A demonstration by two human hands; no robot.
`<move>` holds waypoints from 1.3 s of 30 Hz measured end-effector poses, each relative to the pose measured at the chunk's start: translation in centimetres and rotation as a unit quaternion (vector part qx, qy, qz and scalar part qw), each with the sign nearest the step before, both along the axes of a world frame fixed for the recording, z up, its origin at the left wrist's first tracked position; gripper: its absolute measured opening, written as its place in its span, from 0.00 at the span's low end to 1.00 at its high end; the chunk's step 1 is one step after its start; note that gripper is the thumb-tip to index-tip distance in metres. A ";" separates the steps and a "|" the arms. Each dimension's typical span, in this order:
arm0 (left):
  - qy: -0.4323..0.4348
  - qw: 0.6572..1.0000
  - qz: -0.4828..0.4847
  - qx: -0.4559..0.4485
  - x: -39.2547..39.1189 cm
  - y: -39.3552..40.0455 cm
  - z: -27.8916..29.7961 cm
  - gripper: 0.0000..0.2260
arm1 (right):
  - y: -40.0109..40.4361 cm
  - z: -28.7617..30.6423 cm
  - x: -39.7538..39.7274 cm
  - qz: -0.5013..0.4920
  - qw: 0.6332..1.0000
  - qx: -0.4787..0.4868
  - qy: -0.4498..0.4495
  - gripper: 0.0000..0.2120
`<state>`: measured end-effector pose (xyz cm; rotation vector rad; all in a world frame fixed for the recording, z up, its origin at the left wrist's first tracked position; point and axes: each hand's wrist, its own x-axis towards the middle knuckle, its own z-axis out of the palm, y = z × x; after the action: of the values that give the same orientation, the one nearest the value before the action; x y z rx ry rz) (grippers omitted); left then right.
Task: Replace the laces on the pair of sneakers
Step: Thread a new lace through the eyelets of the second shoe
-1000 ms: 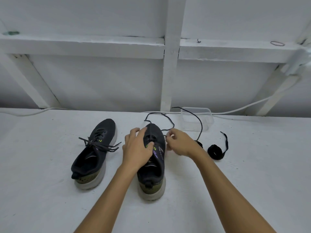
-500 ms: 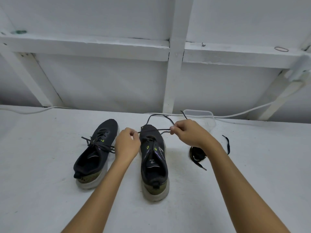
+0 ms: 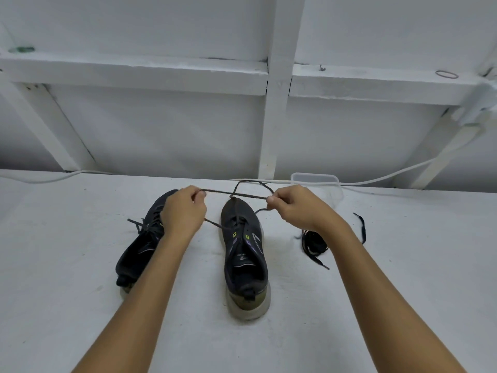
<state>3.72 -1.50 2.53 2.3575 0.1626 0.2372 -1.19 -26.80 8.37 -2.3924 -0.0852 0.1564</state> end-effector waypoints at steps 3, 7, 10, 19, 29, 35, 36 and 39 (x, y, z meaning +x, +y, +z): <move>-0.037 0.990 -0.108 0.077 -0.7 -0.4 -0.1 0.17 | 0.6 -0.2 -0.1 0.009 1.000 -0.005 0.002 0.15; -0.105 0.949 -0.291 0.070 -2.4 -3.7 1.5 0.18 | 2.2 0.0 0.4 0.032 0.999 0.003 -0.005 0.17; -0.096 0.961 -0.251 0.062 -2.2 -4.1 1.7 0.13 | 2.1 -0.1 0.3 0.031 0.999 0.011 0.004 0.16; -0.076 0.997 0.002 0.026 -0.2 -0.3 0.5 0.10 | 0.6 -1.4 -0.2 0.006 0.998 0.011 0.064 0.14; -0.184 0.944 -0.244 0.127 -2.0 -4.3 -0.2 0.16 | 2.5 -1.0 0.3 0.033 0.998 0.006 0.051 0.13; -0.173 0.959 -0.140 0.174 -2.3 -3.5 0.1 0.03 | 2.2 -2.4 -0.2 0.012 0.993 0.059 0.104 0.12; -0.143 0.967 -0.131 0.164 -2.5 -3.6 0.2 0.03 | 2.3 -2.8 -0.2 0.001 0.992 0.067 0.102 0.11; -0.054 0.982 -0.168 0.069 -3.3 -3.8 0.4 0.04 | 2.4 -4.1 -0.3 -0.093 0.984 0.140 0.058 0.10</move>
<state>0.43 -5.34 2.91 2.4550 -0.3113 0.2159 -1.51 -24.43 4.31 -2.0916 0.1612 0.1823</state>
